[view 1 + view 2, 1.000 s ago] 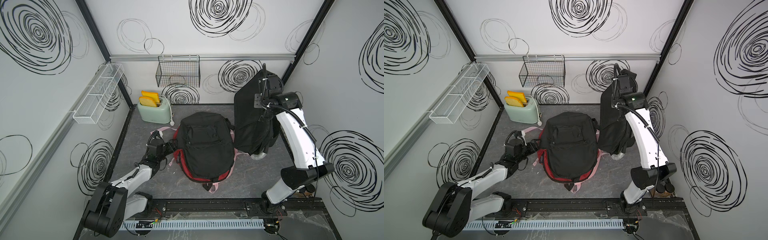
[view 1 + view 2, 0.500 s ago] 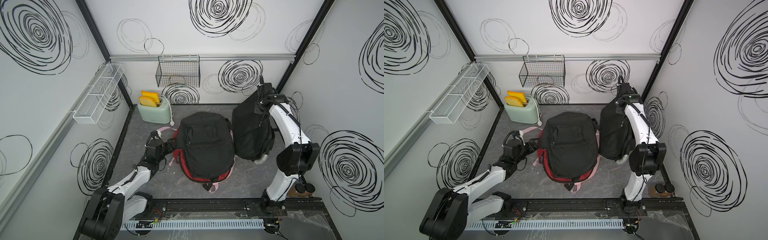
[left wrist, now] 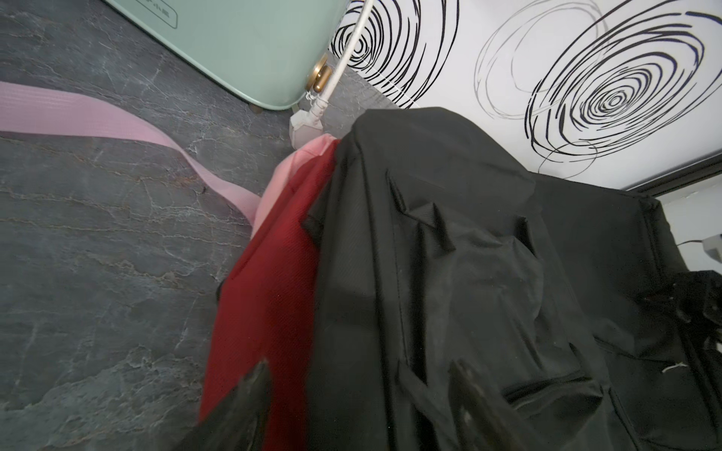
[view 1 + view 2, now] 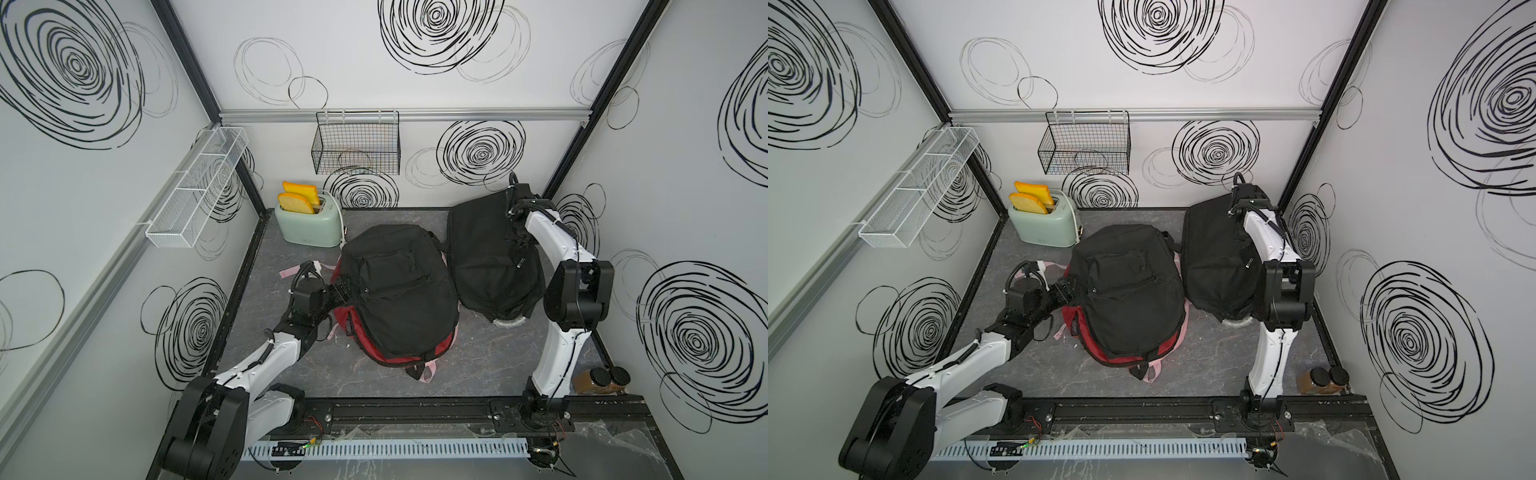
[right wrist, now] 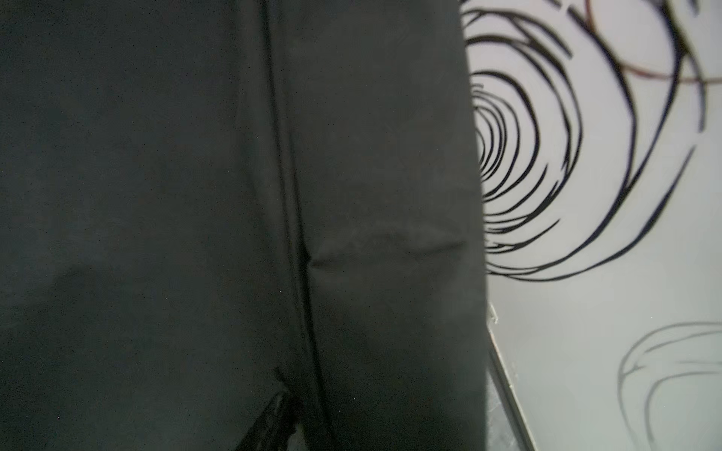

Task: Zip up the backpack
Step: Place the backpack at the center of the board.

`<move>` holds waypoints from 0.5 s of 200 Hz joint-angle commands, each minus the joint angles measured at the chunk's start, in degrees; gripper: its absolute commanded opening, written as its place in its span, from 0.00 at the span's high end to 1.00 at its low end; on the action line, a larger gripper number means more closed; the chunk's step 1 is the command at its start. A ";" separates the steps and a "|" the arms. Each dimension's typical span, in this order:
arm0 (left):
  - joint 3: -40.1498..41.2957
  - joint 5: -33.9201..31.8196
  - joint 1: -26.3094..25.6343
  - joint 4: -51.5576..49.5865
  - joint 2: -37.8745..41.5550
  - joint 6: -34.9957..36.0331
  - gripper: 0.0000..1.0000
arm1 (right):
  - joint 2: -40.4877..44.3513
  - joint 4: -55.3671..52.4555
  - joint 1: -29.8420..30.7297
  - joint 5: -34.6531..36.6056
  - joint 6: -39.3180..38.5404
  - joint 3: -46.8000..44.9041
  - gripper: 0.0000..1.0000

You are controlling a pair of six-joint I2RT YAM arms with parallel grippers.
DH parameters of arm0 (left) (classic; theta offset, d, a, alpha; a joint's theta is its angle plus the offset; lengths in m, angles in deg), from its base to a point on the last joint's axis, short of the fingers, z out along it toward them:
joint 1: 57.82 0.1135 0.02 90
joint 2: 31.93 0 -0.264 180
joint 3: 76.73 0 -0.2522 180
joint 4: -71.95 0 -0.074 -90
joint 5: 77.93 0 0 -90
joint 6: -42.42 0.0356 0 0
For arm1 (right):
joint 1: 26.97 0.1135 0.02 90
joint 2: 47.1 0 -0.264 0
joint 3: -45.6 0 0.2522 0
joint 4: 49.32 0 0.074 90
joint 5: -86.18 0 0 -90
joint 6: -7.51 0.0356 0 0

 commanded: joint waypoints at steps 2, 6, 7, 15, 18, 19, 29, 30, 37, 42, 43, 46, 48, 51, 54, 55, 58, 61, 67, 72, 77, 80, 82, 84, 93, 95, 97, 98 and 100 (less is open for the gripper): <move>0.66 -0.65 0.56 0.65 1.26 0.41 0.25 | 2.24 -3.46 1.03 2.60 3.34 -0.22 0.17; 0.66 -0.62 0.58 0.66 1.27 0.41 0.25 | 2.50 -3.78 0.94 3.60 3.67 0.00 0.10; 0.66 -0.61 0.60 0.64 1.31 0.41 0.25 | 2.55 -3.86 0.97 3.74 3.76 0.07 0.09; 0.69 -0.61 0.54 0.67 1.34 0.41 0.25 | 3.13 -4.53 1.04 5.43 4.38 0.80 0.03; 0.74 -0.61 0.57 0.68 1.34 0.41 0.24 | 3.35 -4.76 1.02 6.00 4.59 1.04 0.01; 0.74 -0.61 0.55 0.69 1.34 0.41 0.24 | 3.42 -4.79 1.01 6.21 4.65 1.12 0.01; 0.76 -0.55 0.54 0.75 1.35 0.41 0.24 | 4.53 -5.28 1.39 8.83 5.62 1.95 0.01; 0.80 -0.54 0.54 0.77 1.34 0.41 0.24 | 4.67 -5.27 1.41 9.21 5.74 2.01 0.01; 0.82 -0.58 0.55 0.79 1.26 0.41 0.24 | 5.64 -5.27 1.97 11.74 6.21 2.43 0.01; 0.81 -0.61 0.56 0.77 1.26 0.41 0.24 | 6.45 -5.33 2.43 13.52 6.58 2.70 0.01; 0.82 -0.61 0.59 0.78 1.21 0.41 0.24 | 6.59 -5.30 2.50 13.80 6.66 2.69 0.01; 0.83 -0.49 0.57 0.78 1.21 0.41 0.24 | 7.12 -5.22 2.82 14.78 6.80 2.83 0.01; 0.79 -0.51 0.54 0.79 1.16 0.41 0.24 | 7.45 -5.08 3.07 15.30 6.86 2.83 0.01; 0.71 -0.45 0.60 0.80 1.13 0.41 0.24 | 7.97 -4.78 3.49 15.84 6.83 2.86 0.01; 0.70 -0.51 0.55 0.80 1.04 0.41 0.24 | 8.47 -4.41 3.91 16.25 6.71 2.83 0.01; 0.72 -0.52 0.59 0.80 1.01 0.41 0.24 | 8.80 -4.04 4.31 16.33 6.55 2.70 0.01; 0.74 -0.52 0.57 0.80 1.01 0.41 0.25 | 9.12 -3.53 4.63 16.41 6.38 2.51 0.01; 0.75 -0.46 0.54 0.85 1.03 0.33 0.25 | 9.71 -2.70 5.27 16.22 6.08 1.92 0.01; 0.75 -0.42 0.58 0.88 0.99 0.41 0.25 | 10.91 -0.49 6.97 14.04 4.89 0.75 0.01; 0.70 -0.43 0.54 0.79 1.06 0.41 0.25 | 11.74 1.43 8.42 11.10 3.91 -0.44 0.00; 0.66 -0.48 0.62 0.65 1.04 0.49 0.25 | 12.92 4.14 9.84 8.16 2.96 -2.81 0.00; 0.58 -0.52 0.67 0.47 1.14 0.54 0.25 | 13.50 5.77 10.81 6.57 2.53 -4.31 0.02; 0.49 -0.50 0.68 0.38 1.16 0.57 0.25 | 13.94 7.14 11.36 5.45 2.28 -5.55 0.03; 0.48 -0.50 0.75 0.19 1.25 0.63 0.25 | 14.27 8.14 12.02 3.85 1.95 -6.51 0.03; 0.01 -0.56 0.93 -1.10 1.88 0.84 0.26 | 15.63 12.82 14.53 -2.40 1.22 -10.79 0.07; -0.07 -0.64 0.97 -1.46 2.11 0.91 0.25 | 15.71 13.22 14.79 -2.91 1.21 -11.26 0.07; -0.23 -0.79 1.04 -2.01 2.28 0.93 0.25 | 15.96 14.37 15.54 -4.26 1.52 -12.62 0.08; -0.27 -0.83 1.10 -2.23 2.43 0.98 0.26 | 16.01 14.66 15.78 -4.67 1.62 -13.01 0.09; -0.36 -0.97 1.12 -2.71 2.71 1.01 0.26 | 16.04 15.20 16.14 -5.67 1.79 -13.63 0.09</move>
